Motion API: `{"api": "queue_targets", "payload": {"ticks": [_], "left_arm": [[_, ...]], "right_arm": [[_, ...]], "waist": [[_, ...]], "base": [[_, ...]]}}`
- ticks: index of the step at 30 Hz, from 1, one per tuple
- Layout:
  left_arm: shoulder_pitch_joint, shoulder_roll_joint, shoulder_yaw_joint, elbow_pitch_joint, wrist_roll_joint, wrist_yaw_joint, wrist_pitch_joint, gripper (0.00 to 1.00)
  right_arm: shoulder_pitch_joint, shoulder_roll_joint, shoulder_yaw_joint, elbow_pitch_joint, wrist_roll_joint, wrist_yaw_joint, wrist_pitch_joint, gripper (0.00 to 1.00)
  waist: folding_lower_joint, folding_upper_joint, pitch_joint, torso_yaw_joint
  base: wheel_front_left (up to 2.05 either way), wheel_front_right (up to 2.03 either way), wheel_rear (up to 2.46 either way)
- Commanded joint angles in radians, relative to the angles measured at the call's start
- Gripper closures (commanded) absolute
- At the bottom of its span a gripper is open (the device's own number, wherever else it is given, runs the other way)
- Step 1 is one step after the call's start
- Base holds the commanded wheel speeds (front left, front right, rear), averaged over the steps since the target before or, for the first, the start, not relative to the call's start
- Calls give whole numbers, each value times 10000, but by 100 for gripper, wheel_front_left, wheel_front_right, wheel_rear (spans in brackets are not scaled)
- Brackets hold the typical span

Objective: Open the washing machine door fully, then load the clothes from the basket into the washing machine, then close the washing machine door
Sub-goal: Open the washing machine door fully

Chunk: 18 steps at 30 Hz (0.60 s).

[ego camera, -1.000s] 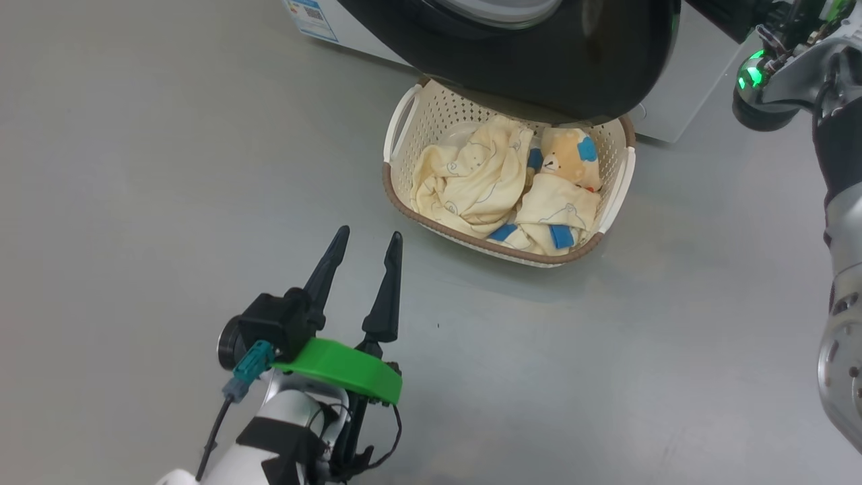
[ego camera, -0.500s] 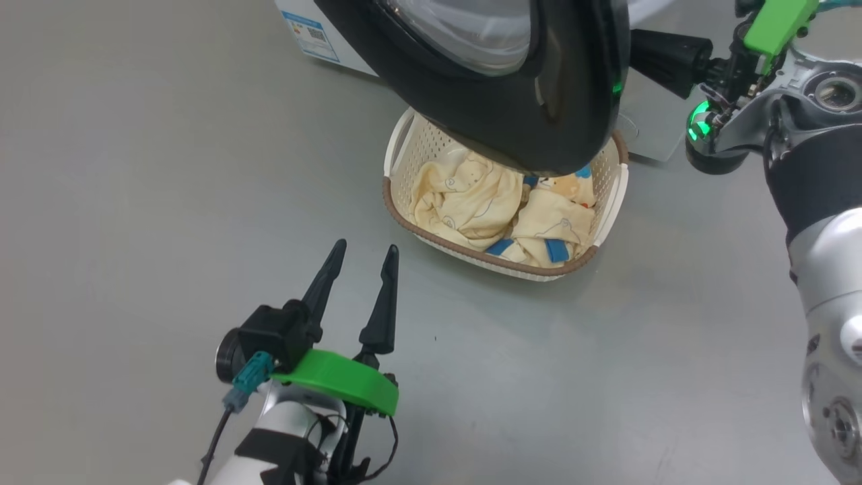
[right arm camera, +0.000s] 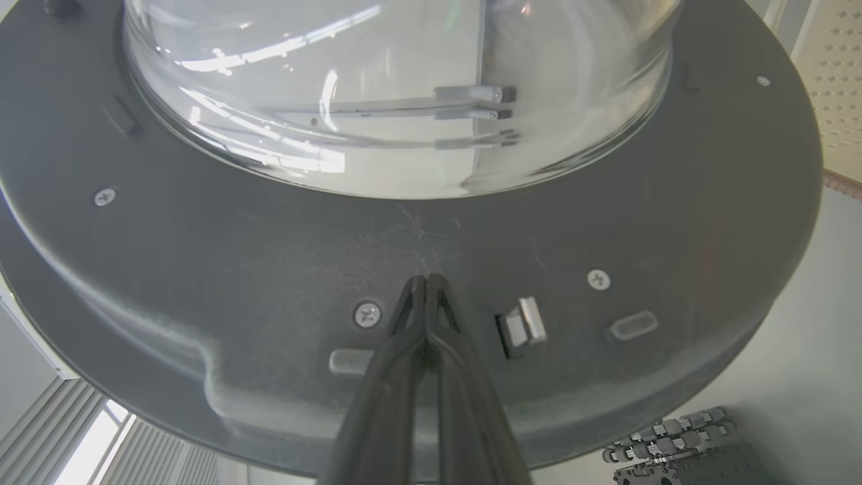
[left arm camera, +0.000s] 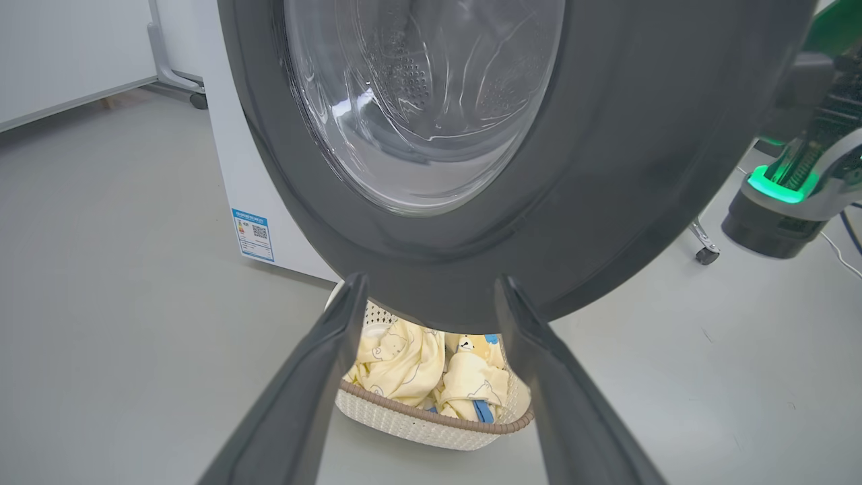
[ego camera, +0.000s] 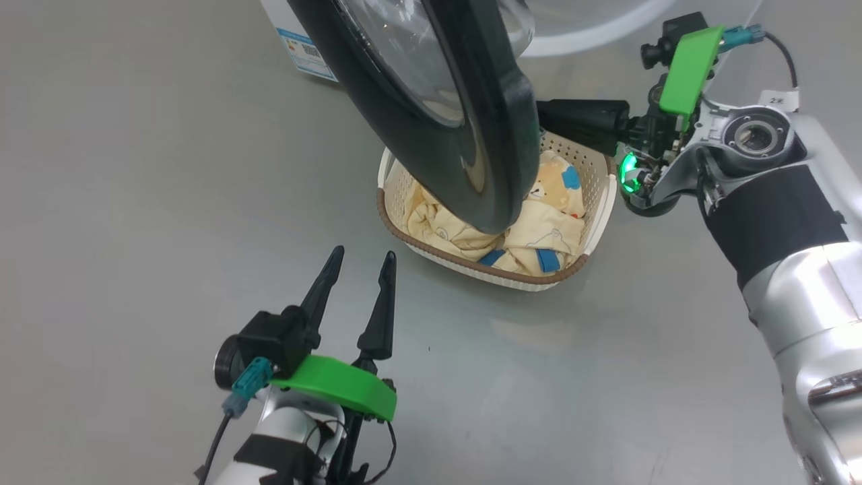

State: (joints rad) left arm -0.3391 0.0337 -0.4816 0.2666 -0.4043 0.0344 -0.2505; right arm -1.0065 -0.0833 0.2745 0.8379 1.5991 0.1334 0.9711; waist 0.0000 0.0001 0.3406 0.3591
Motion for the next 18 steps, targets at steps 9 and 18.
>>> {"api": "queue_targets", "payload": {"ticks": [9,18], "left_arm": [[190,166,390,-218,199,-60,-113,0],[280,166,404,-200,247,-67,-113,0]], "right_arm": [[350,330,1714,-1029,1233,-27,-258,100],[483,330,2746,-1384,1974,-27,-553,100]], "waist": [[0,-1,-147,-44],[0,-1,-220,-64]], "base": [[0,0,0],[0,0,0]]}}
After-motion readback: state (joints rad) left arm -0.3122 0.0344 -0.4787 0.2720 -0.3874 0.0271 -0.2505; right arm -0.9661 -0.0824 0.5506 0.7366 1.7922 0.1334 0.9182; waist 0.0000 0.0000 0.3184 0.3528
